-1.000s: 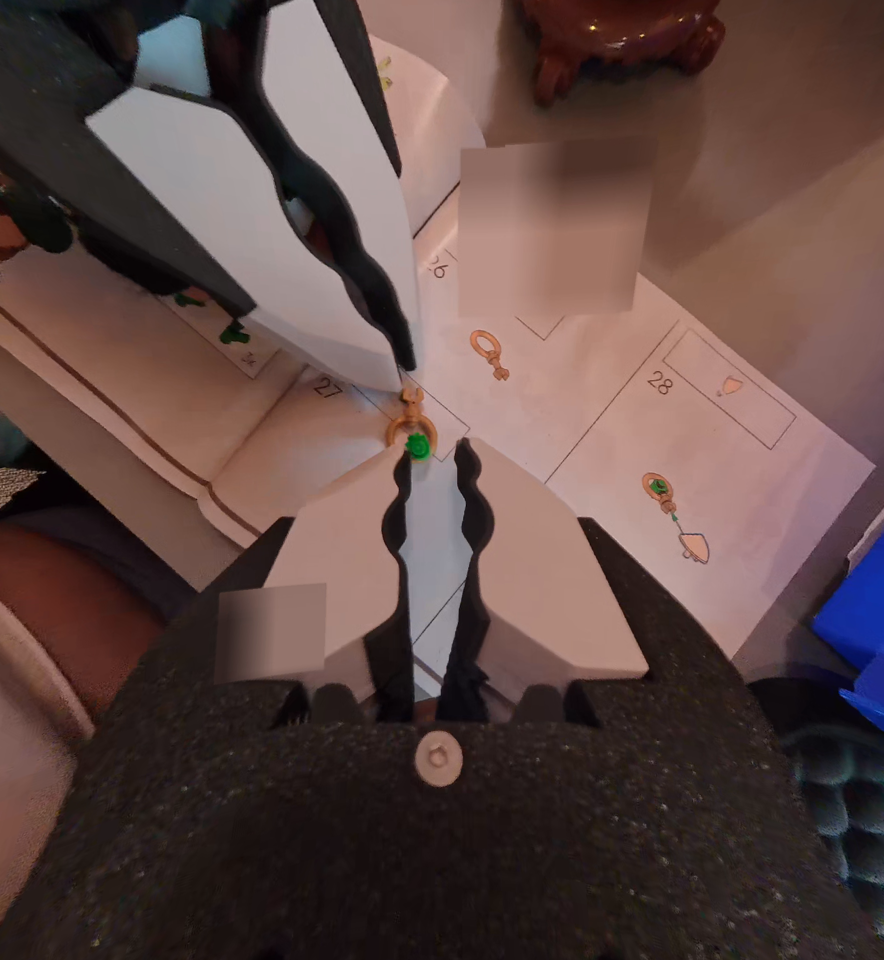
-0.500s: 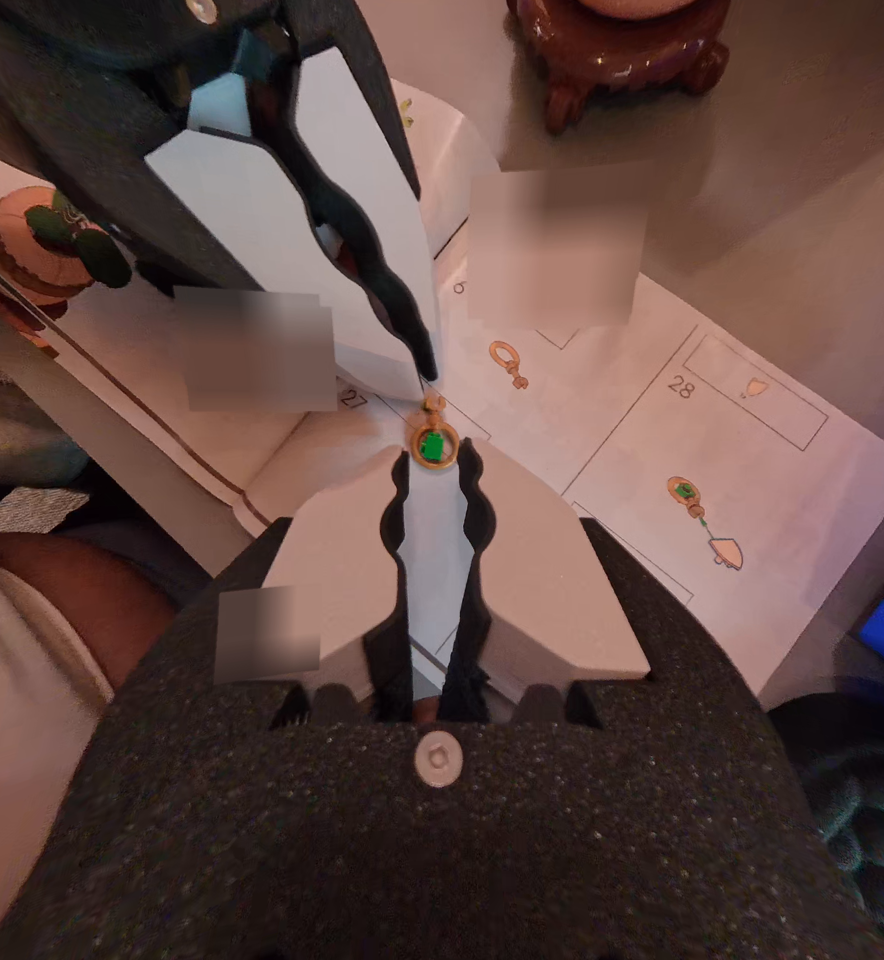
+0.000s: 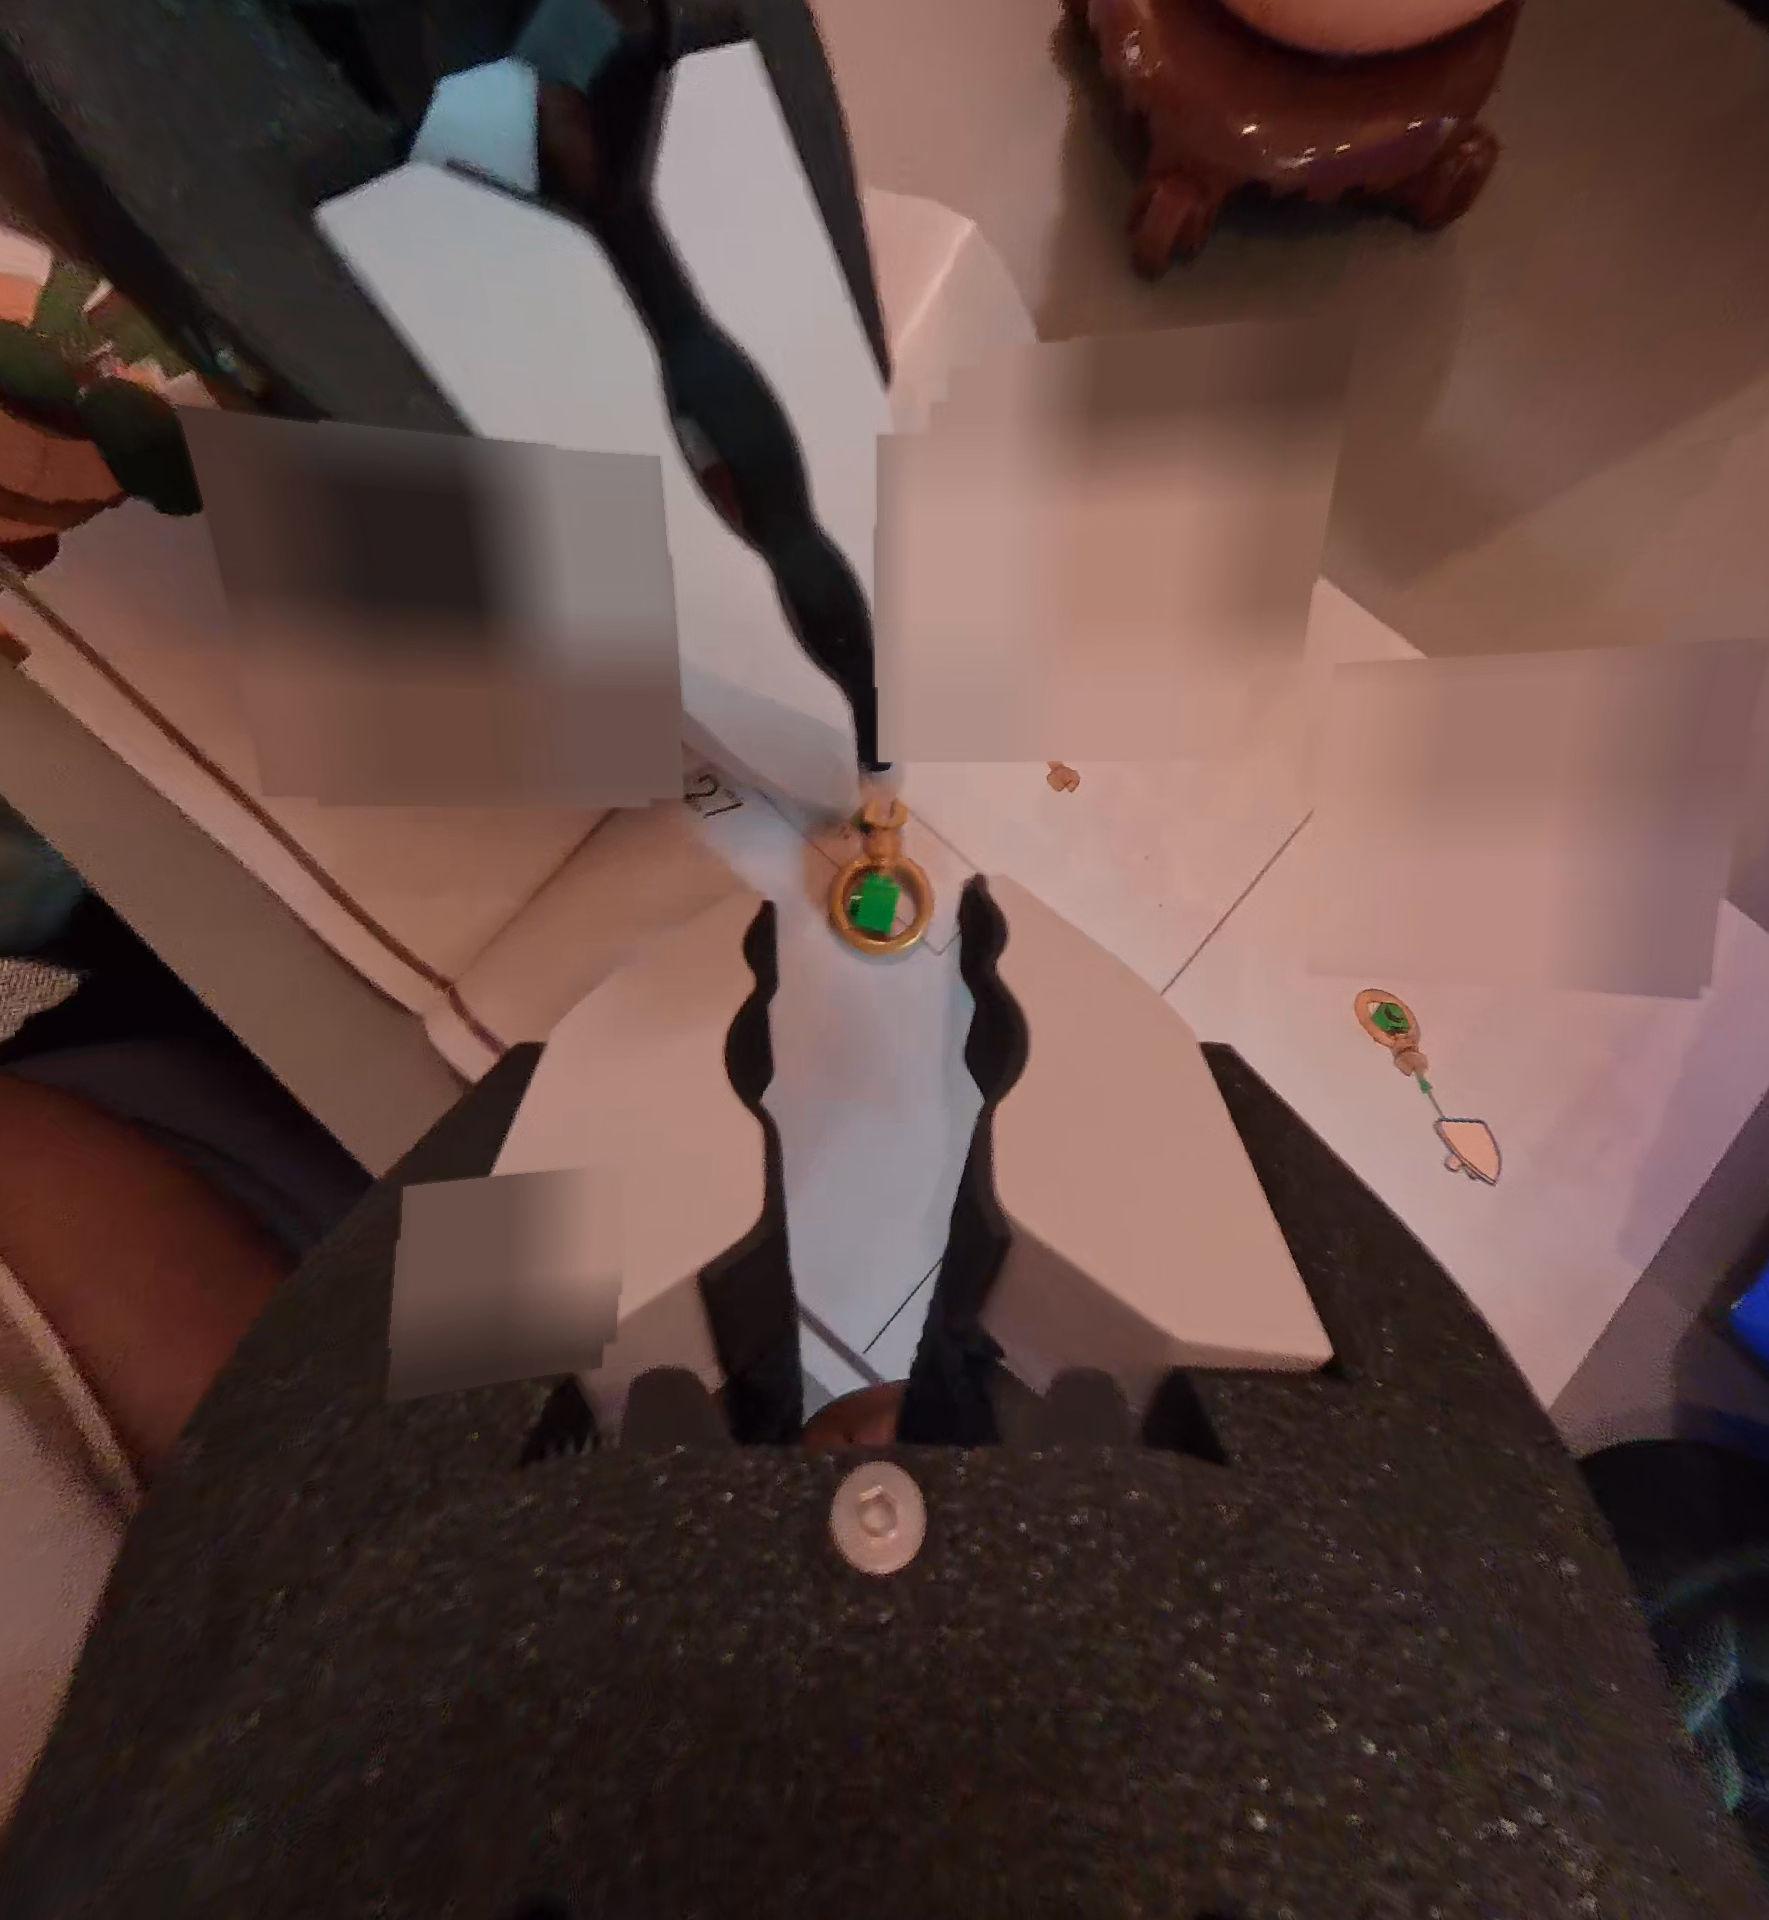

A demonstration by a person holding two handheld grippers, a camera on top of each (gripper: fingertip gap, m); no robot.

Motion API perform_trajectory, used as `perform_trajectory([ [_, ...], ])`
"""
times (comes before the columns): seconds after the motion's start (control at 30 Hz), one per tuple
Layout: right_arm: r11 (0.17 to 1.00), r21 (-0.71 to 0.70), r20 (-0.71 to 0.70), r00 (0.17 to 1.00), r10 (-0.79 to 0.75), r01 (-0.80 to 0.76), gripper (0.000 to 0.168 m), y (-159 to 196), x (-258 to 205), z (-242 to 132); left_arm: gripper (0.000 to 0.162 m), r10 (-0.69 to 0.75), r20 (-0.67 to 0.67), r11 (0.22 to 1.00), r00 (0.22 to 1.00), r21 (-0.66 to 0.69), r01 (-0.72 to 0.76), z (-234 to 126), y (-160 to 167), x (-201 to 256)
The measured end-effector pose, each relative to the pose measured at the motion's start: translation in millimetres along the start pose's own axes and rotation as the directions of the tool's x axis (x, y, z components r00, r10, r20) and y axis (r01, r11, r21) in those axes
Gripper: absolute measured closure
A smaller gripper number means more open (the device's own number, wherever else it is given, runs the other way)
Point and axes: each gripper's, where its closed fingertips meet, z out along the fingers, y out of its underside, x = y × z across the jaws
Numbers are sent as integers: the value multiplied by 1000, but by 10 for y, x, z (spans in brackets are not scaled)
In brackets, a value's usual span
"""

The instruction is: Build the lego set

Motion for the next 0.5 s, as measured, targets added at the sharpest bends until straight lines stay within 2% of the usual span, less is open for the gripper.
perform_trajectory([
  [0.13,999,21,20,999,29,-30,149,-16,45,33,155,-4,-5,1000,1000,0,4,1,-1,2],
  [0.33,995,58,133,989,71,-80,150,-27,44,43,154,-7,-23,1000,1000,13,8,-14,-15,18],
  [0.4,993,80,156,985,69,-82,151,-35,46,39,149,-33,-31,999,999,39,34,-43,-42,3],
  [0.47,985,146,170,983,65,-90,165,-121,53,-3,142,-78,-50,993,996,82,82,-92,-88,-22],
  [0.5,983,163,160,986,53,-79,165,-146,76,-19,137,-103,-62,988,993,107,109,-121,-112,-36],
])
